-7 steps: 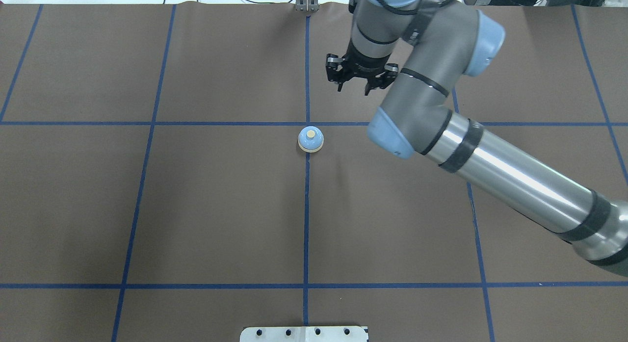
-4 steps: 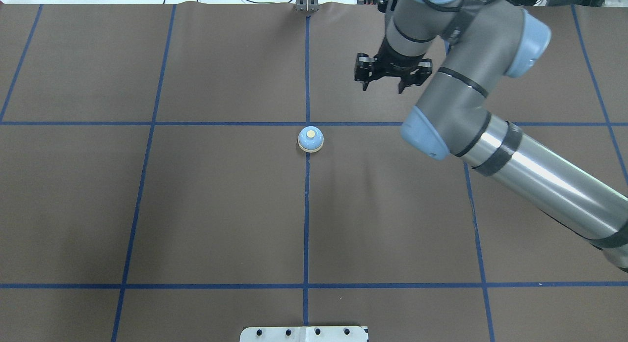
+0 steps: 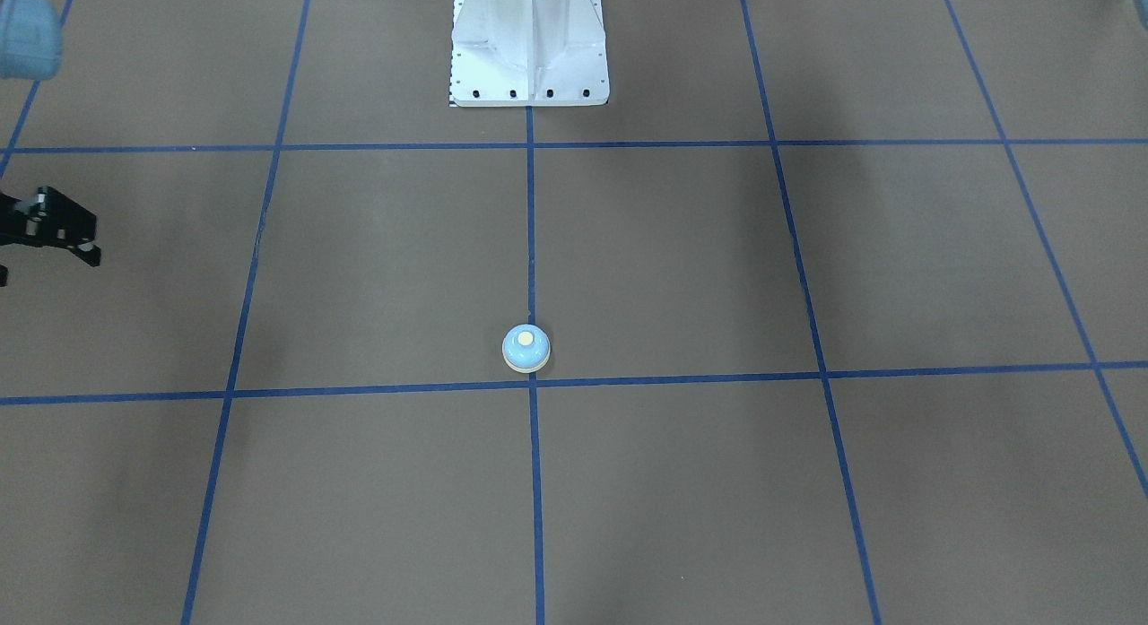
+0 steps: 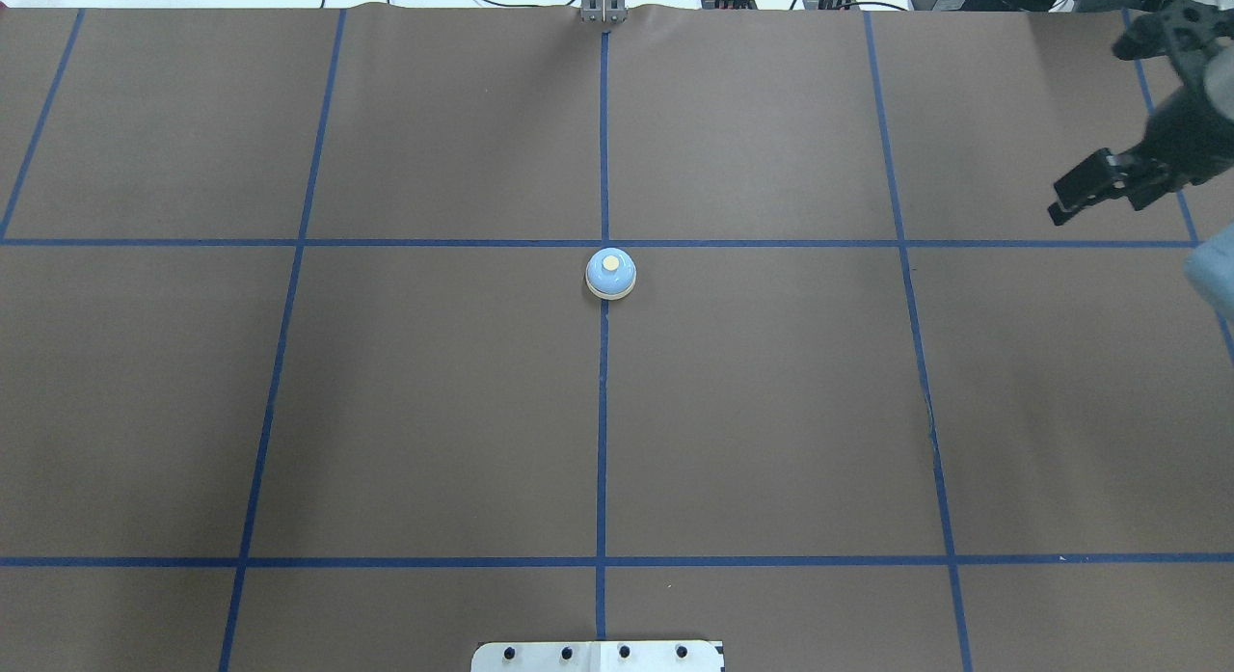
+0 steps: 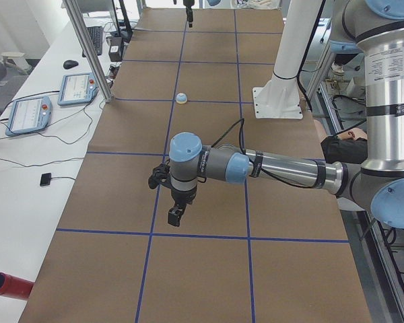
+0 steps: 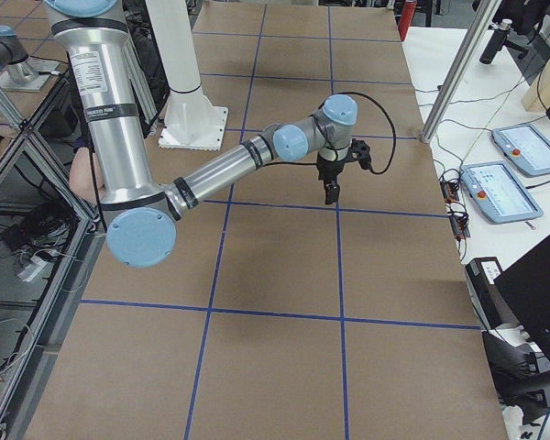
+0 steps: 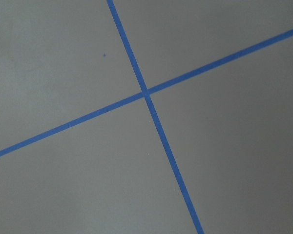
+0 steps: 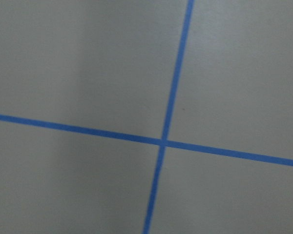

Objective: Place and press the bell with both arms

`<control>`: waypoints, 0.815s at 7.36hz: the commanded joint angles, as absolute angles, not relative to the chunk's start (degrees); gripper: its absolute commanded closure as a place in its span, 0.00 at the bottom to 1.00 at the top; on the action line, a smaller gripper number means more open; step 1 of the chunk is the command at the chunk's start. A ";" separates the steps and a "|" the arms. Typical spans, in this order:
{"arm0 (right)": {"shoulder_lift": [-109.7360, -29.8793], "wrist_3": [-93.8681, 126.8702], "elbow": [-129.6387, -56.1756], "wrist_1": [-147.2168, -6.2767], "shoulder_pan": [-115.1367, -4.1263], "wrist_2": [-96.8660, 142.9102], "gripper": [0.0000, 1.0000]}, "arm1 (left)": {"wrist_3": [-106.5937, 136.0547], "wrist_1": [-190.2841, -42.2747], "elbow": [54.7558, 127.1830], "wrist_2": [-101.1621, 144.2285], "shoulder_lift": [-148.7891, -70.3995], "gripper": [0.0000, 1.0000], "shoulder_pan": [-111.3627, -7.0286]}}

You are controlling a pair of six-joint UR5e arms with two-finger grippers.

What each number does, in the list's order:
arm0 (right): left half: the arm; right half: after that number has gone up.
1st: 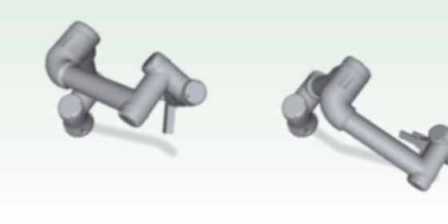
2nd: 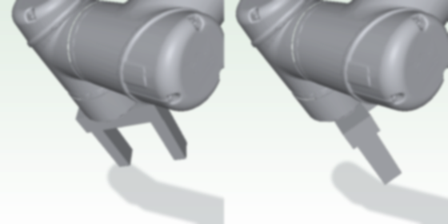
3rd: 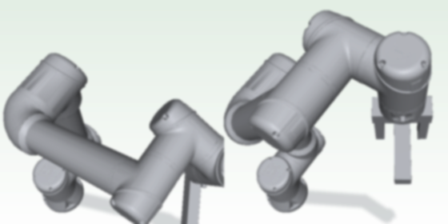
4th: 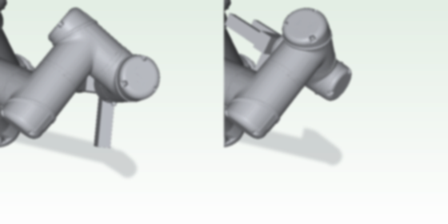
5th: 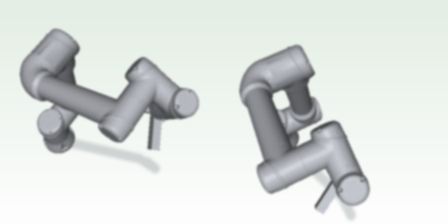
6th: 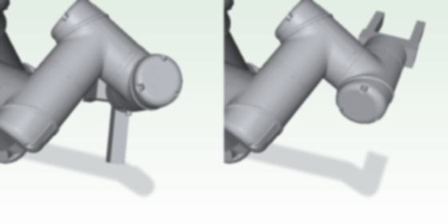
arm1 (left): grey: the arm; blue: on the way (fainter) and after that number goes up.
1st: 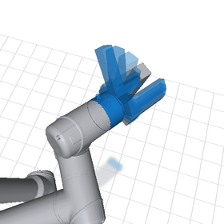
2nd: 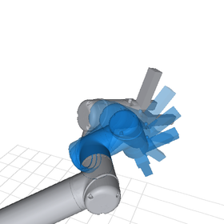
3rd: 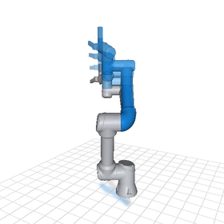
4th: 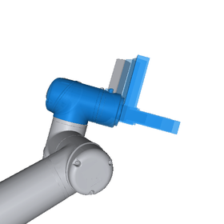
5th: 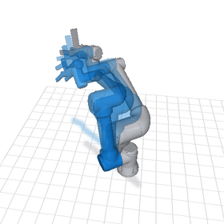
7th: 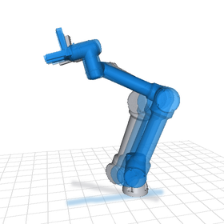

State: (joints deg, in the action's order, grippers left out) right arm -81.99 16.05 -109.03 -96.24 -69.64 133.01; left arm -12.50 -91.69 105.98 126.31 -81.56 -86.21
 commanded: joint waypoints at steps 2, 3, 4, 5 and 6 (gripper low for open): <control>-94.01 -3.12 -108.11 -96.33 -82.58 135.61 0.00 | -13.01 -90.88 104.24 132.26 -81.47 0.00 -90.34; -96.48 -5.77 -107.76 -96.42 -85.05 135.62 0.00 | -13.01 -90.79 104.24 132.36 -81.30 0.00 -90.87; -99.11 -5.89 -107.41 -96.33 -86.21 135.62 0.00 | -13.01 -90.79 104.41 132.28 -81.30 0.00 -91.05; -100.62 -5.89 -106.10 -96.33 -87.26 135.70 0.00 | -12.92 -90.88 104.59 132.28 -81.39 0.00 -91.05; -100.29 -5.54 -105.48 -96.24 -87.28 134.83 0.00 | -12.92 -90.88 104.76 132.28 -81.56 0.00 -91.05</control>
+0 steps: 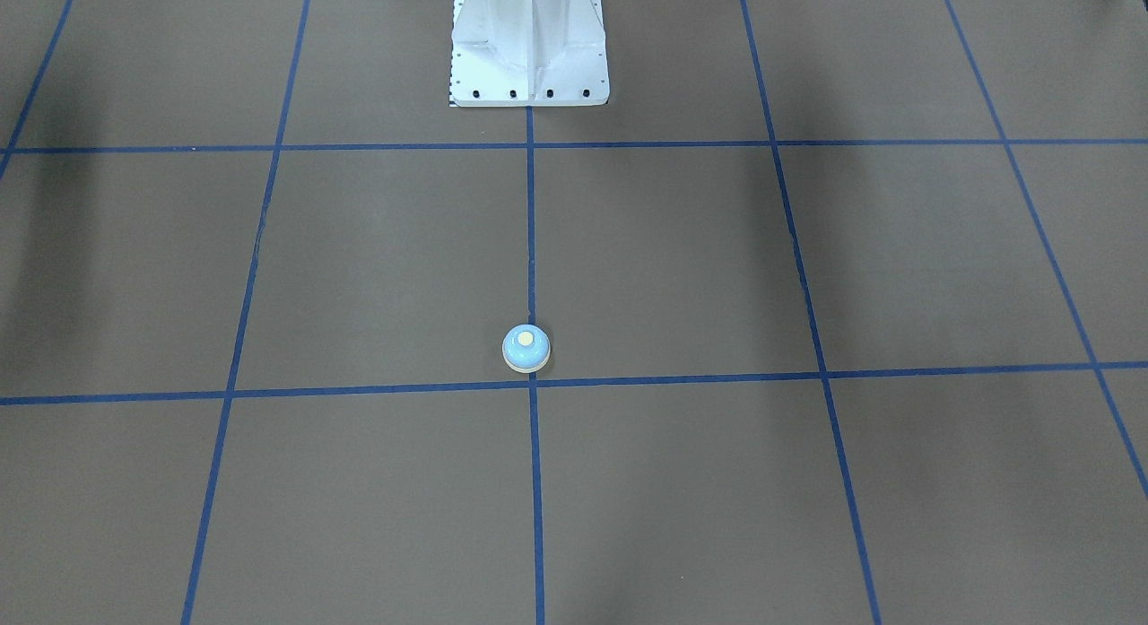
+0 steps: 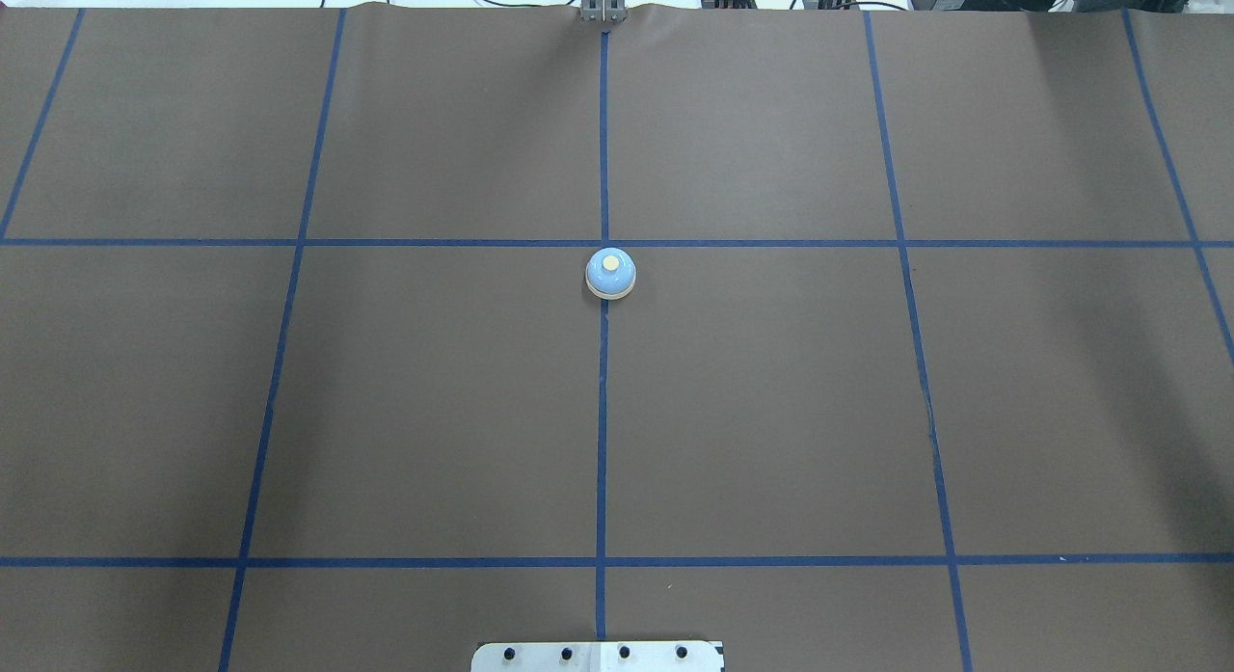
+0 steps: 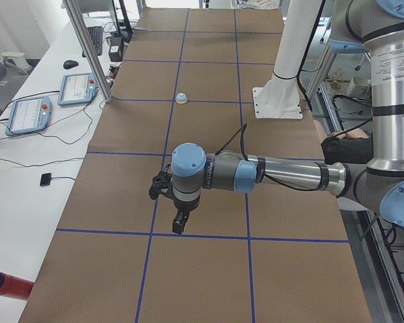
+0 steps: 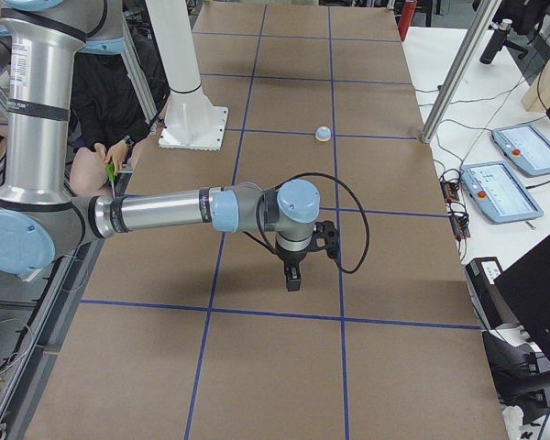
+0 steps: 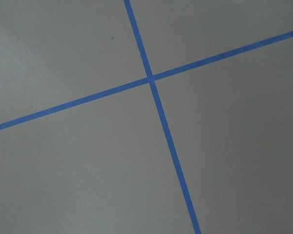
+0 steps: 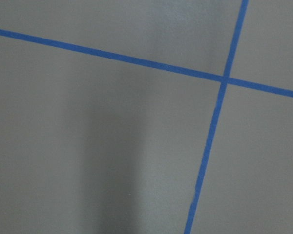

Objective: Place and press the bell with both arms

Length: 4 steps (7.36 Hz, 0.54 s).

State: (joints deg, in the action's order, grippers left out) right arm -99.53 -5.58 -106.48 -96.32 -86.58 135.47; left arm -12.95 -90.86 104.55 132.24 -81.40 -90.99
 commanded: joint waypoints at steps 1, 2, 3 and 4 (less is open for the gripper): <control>-100.28 -5.71 -104.86 -96.24 -87.36 135.09 0.00 | -12.92 -90.88 104.85 132.28 -81.74 0.00 -91.05; -99.59 -6.23 -102.77 -96.15 -88.32 134.83 0.00 | -12.92 -90.88 104.94 132.19 -82.00 0.00 -91.05; -99.15 -10.59 -100.31 -96.15 -90.33 134.82 0.00 | -12.92 -90.88 104.94 132.19 -82.26 0.00 -91.05; -99.05 -15.86 -98.54 -96.15 -92.53 134.91 0.00 | -12.92 -90.88 104.94 132.19 -82.35 0.00 -91.05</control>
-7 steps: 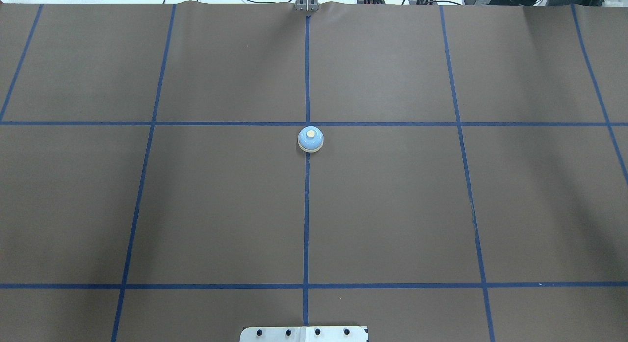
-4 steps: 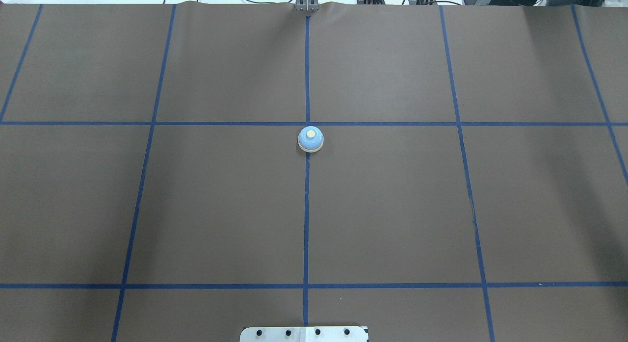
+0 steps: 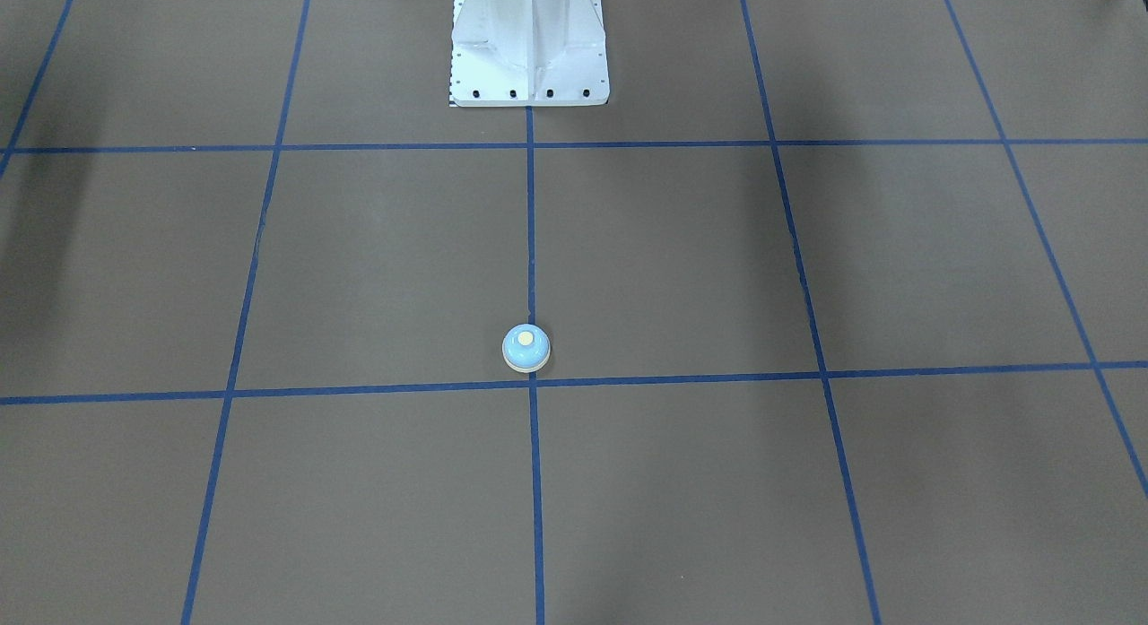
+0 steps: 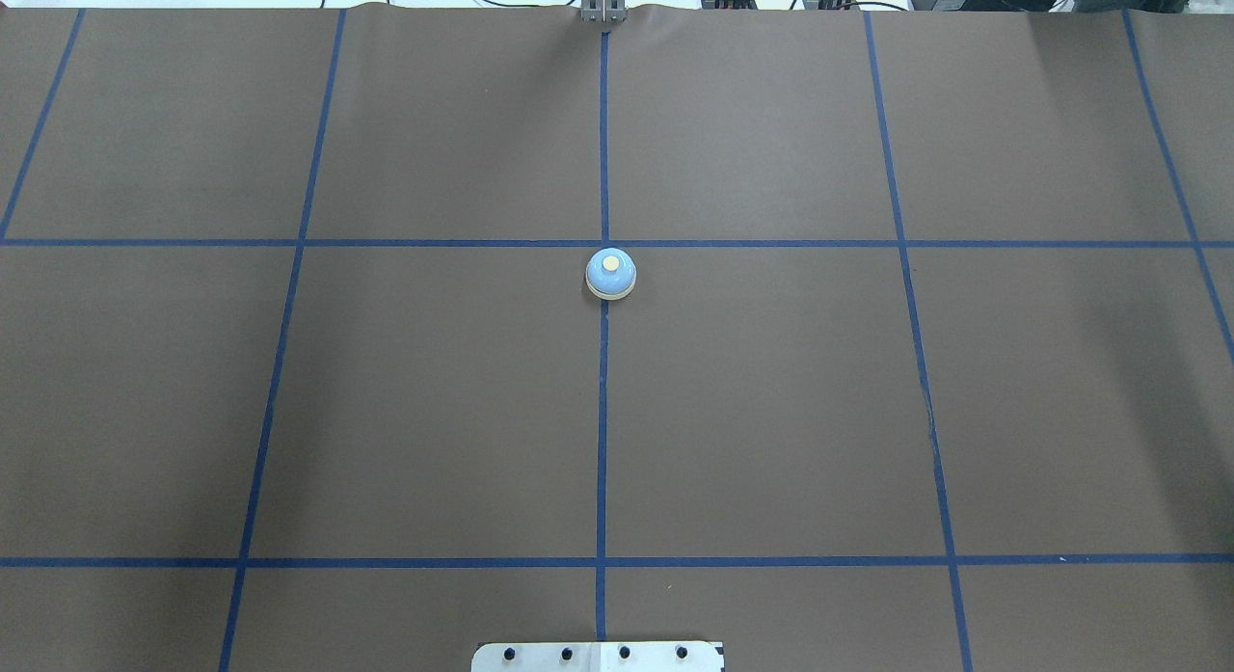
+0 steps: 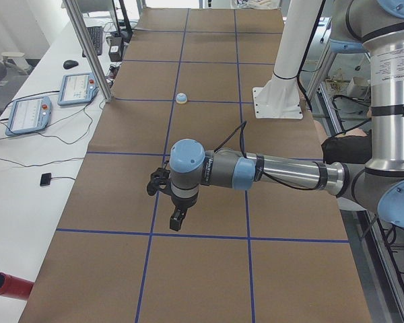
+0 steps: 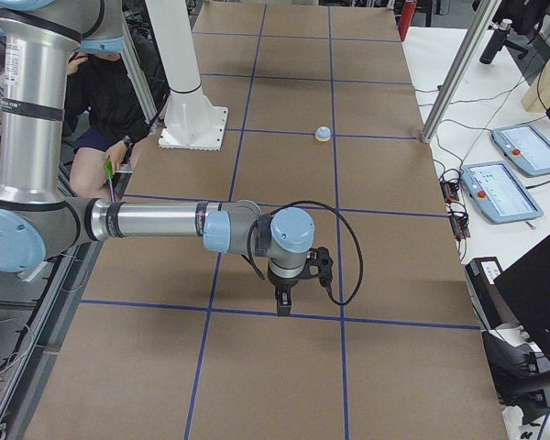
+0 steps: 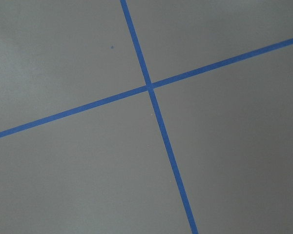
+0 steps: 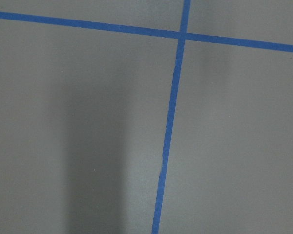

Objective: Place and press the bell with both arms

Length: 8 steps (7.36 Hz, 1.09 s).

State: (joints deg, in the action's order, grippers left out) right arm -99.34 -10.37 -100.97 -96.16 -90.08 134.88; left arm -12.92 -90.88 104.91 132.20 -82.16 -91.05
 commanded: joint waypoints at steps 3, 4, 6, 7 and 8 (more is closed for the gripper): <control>-96.78 -15.39 -99.14 -96.24 -94.22 135.53 0.00 | -12.31 -90.88 104.94 132.10 -82.35 0.00 -91.05; -95.90 -15.29 -98.88 -96.33 -94.22 135.53 0.00 | -12.22 -90.88 104.85 131.93 -82.44 0.00 -90.97; -94.22 -13.37 -98.61 -96.77 -94.13 135.88 0.00 | -12.30 -90.88 104.59 131.92 -82.35 0.00 -91.05; -94.22 -11.18 -98.61 -96.59 -94.13 136.75 0.00 | -12.22 -90.88 104.50 131.92 -82.35 0.00 -91.05; -94.31 -9.86 -98.53 -96.50 -94.04 137.02 0.00 | -12.22 -90.88 104.33 131.92 -82.35 0.00 -91.05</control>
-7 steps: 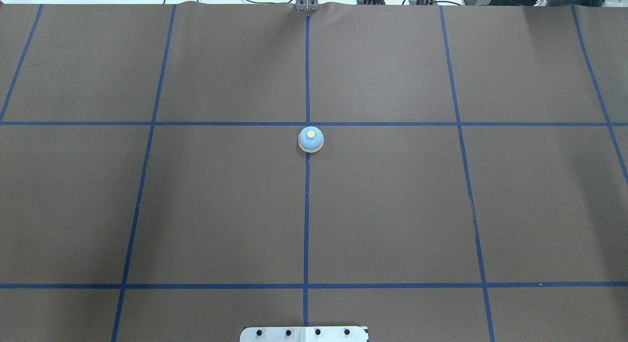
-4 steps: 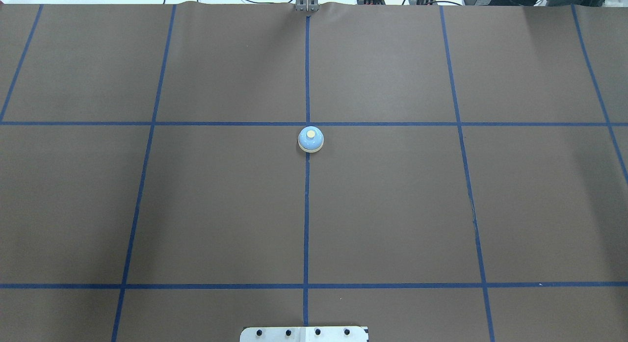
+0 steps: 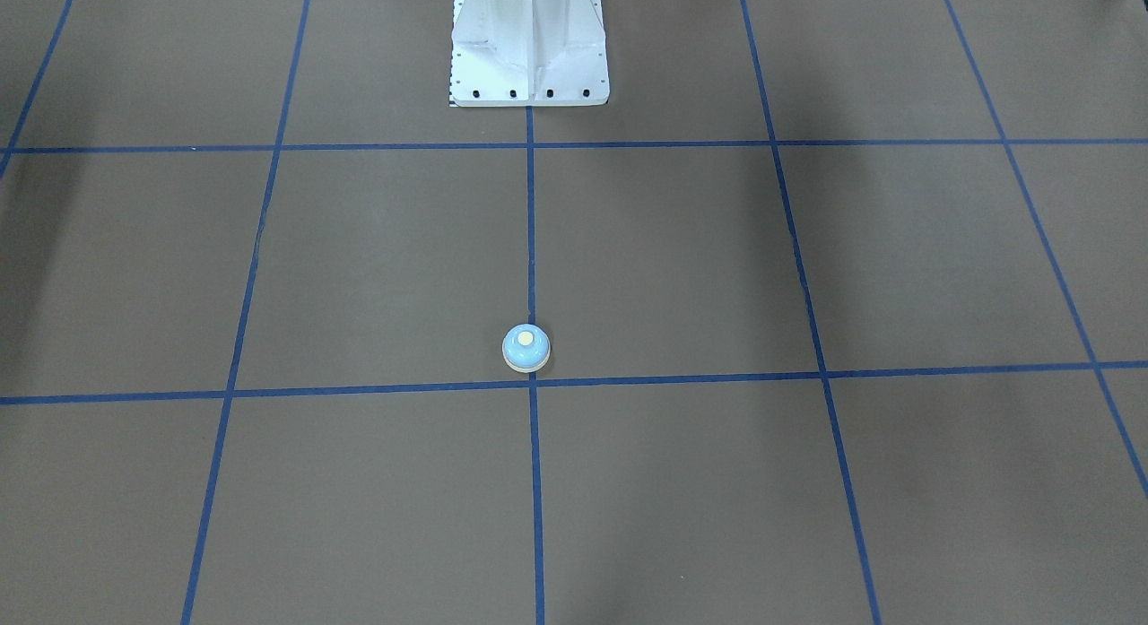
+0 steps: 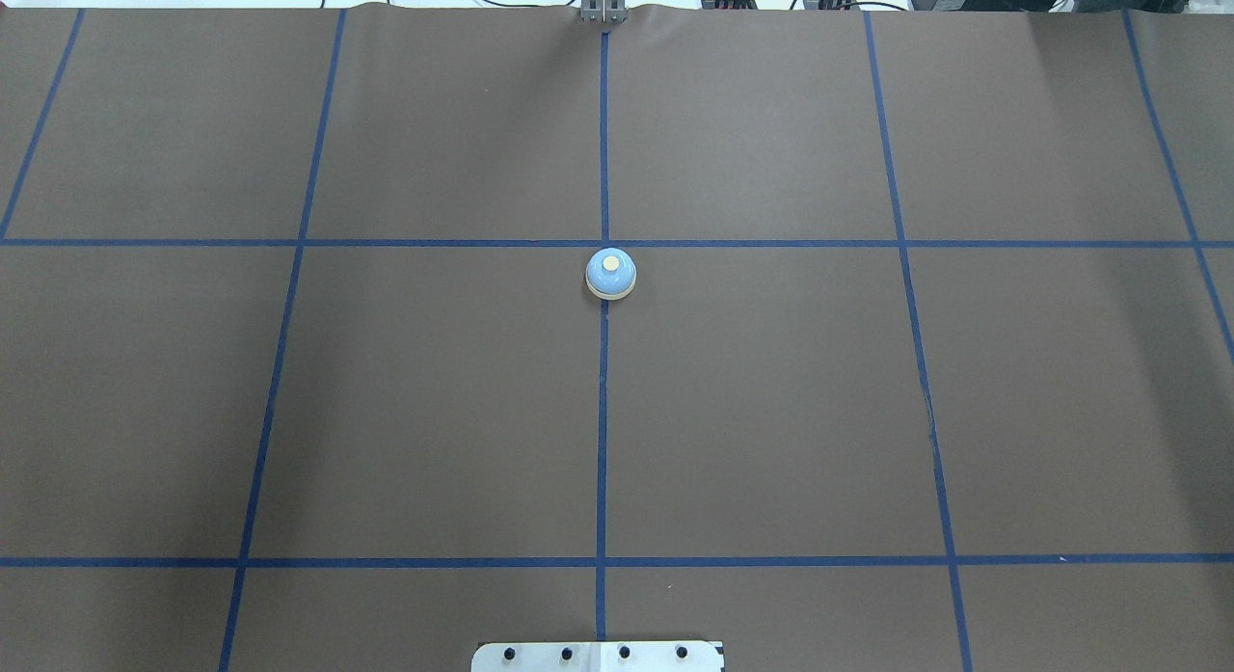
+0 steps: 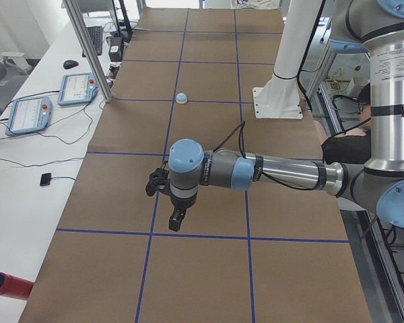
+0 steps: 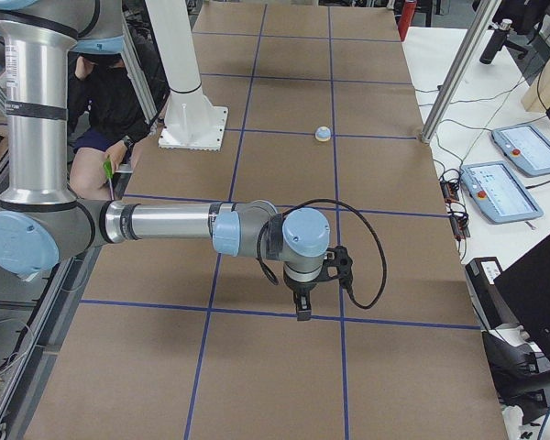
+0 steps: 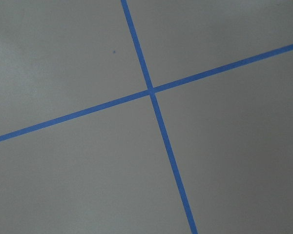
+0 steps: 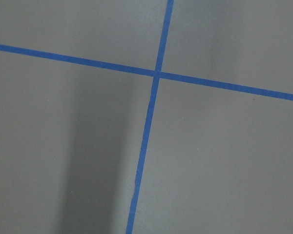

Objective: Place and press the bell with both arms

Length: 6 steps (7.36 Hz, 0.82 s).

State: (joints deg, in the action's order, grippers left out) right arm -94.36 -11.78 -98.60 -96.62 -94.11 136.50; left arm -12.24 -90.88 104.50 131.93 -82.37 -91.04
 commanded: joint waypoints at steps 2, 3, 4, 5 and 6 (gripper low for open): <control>-94.57 -9.76 -98.44 -96.50 -93.61 137.29 0.00 | -12.22 -90.88 104.76 132.01 -82.27 0.00 -91.05; -94.92 -9.76 -98.44 -96.50 -93.26 137.46 0.00 | -12.22 -90.88 104.77 132.01 -82.27 0.00 -91.05; -94.92 -9.76 -98.44 -96.50 -93.16 137.63 0.00 | -12.22 -90.88 104.85 132.01 -82.18 0.00 -91.05; -94.92 -9.76 -98.52 -96.42 -93.16 137.64 0.00 | -12.22 -90.88 104.85 132.01 -82.18 0.00 -91.05; -94.92 -9.76 -98.53 -96.42 -93.16 137.64 0.00 | -12.22 -90.88 104.77 132.01 -82.18 0.00 -91.05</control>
State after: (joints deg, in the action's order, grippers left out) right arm -94.89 -9.76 -98.48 -96.45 -93.21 137.60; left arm -12.22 -90.88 104.81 132.01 -82.20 -91.05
